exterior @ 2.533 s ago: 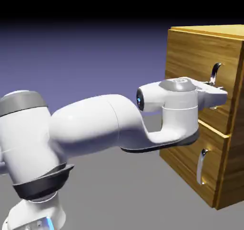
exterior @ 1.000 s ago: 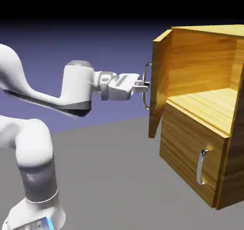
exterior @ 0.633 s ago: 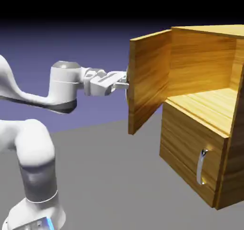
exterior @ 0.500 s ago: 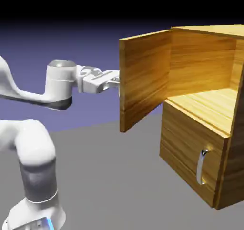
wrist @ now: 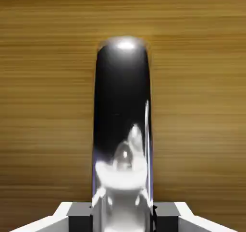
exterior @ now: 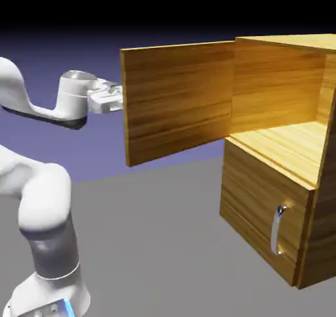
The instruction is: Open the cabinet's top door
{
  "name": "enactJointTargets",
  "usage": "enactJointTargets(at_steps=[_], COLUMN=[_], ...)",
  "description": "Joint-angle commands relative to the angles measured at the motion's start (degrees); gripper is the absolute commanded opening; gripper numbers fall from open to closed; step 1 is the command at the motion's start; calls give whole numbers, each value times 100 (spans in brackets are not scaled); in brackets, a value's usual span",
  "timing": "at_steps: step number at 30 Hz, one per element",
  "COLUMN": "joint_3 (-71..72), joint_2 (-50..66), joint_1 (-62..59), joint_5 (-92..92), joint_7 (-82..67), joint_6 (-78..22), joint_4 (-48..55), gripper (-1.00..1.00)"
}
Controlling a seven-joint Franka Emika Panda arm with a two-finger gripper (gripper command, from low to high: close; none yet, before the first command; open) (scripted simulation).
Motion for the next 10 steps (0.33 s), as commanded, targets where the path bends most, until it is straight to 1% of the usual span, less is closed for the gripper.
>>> enactJointTargets(at_steps=[1,10], joint_3=[196,1695], joint_2=[50,26], joint_1=[-208,-2056], joint_5=[86,709], joint_7=[5,-149], joint_6=[-174,-1354], joint_4=[196,1818], gripper=[-100,-100])
